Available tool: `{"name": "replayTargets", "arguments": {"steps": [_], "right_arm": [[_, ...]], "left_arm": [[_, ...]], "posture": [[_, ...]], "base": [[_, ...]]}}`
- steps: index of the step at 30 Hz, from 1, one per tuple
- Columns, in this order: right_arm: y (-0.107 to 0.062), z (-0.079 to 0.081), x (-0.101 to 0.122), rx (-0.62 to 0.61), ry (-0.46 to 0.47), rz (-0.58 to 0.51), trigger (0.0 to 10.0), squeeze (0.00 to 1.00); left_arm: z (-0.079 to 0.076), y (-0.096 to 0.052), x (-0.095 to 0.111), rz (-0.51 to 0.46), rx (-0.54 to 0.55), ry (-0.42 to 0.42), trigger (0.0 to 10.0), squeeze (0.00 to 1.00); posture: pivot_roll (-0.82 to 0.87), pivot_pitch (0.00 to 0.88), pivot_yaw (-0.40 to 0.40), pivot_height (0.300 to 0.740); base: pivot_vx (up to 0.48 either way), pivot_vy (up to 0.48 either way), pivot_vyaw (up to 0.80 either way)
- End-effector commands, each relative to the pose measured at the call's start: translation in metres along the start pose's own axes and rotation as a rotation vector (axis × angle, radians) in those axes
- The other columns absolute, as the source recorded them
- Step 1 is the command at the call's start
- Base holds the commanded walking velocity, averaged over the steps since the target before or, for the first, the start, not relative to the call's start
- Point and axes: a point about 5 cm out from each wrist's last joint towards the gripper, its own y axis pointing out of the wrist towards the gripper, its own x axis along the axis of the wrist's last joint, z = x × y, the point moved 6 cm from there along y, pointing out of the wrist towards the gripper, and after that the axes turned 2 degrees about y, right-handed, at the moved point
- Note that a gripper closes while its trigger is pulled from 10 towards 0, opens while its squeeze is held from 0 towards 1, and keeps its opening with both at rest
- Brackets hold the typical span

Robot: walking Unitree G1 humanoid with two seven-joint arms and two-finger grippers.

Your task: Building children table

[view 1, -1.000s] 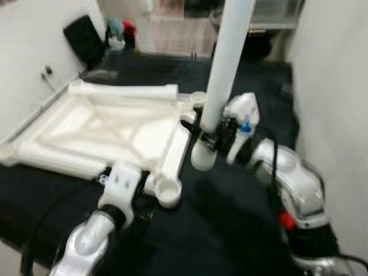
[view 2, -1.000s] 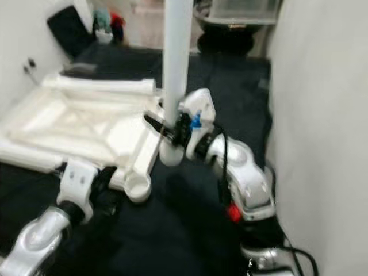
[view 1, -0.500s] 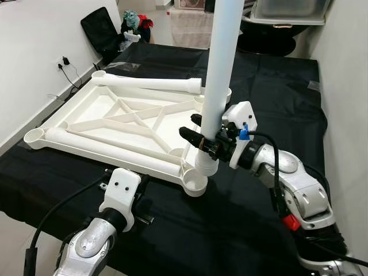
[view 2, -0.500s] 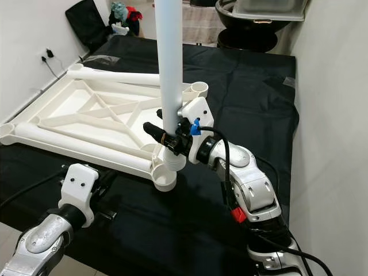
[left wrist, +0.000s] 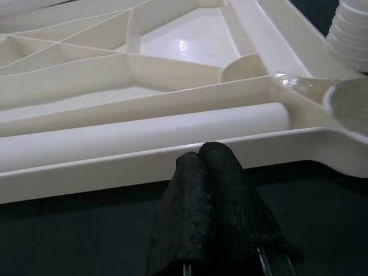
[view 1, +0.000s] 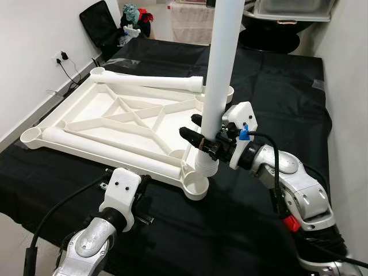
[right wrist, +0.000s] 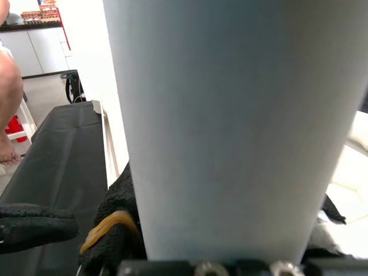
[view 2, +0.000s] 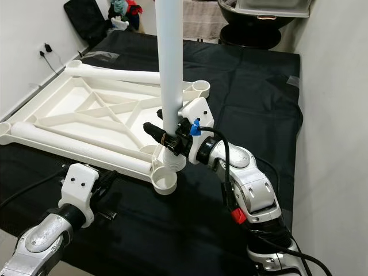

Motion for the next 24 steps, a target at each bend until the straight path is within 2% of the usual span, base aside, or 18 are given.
{"name": "replayTargets", "arguments": {"steps": [1,11,14,16,19,22,23,24], "right_arm": [[0.002,0.010,0.003,0.033,0.010,-0.014,10.0,0.00],[0.000,0.007,0.003,0.040,0.008,-0.010,10.0,0.00],[-0.002,0.003,0.004,0.038,0.000,-0.006,10.0,0.00],[-0.003,-0.006,0.006,0.022,-0.013,-0.002,10.0,0.00],[-0.016,-0.024,0.011,0.033,-0.035,0.010,10.0,0.00],[-0.023,-0.025,0.013,0.081,-0.029,0.007,10.0,0.00],[-0.038,-0.024,0.018,0.172,-0.020,-0.007,10.0,0.00],[-0.038,-0.024,0.018,0.172,-0.020,-0.007,10.0,0.00]], "left_arm": [[0.002,-0.003,-0.001,0.010,0.008,0.019,10.0,0.00],[-0.001,-0.003,0.001,0.000,-0.008,0.016,10.0,0.00],[-0.003,-0.004,0.002,-0.004,-0.018,0.020,10.0,0.00],[-0.006,-0.006,0.002,-0.009,-0.039,0.030,10.0,0.00],[-0.023,-0.015,0.007,-0.036,-0.153,0.022,10.0,0.00],[-0.031,-0.020,0.008,-0.047,-0.202,0.017,10.0,0.00],[-0.043,-0.029,0.010,-0.057,-0.281,0.009,10.0,0.00],[-0.043,-0.029,0.010,-0.057,-0.281,0.009,10.0,0.00]], "posture": [[-0.02,0.163,0.027,0.740],[-0.02,0.163,0.023,0.740],[-0.02,0.162,0.021,0.740],[-0.01,0.162,0.018,0.740],[0.00,0.171,0.010,0.740],[0.00,0.178,0.007,0.740],[0.01,0.194,0.004,0.740],[0.01,0.194,0.004,0.740]], "base": [[0.000,0.000,0.00],[0.000,0.000,0.00],[0.000,0.000,0.00],[0.000,0.000,0.00],[0.000,0.000,0.00],[0.000,0.000,0.00],[0.000,0.000,0.00],[0.000,0.000,0.00]]}}
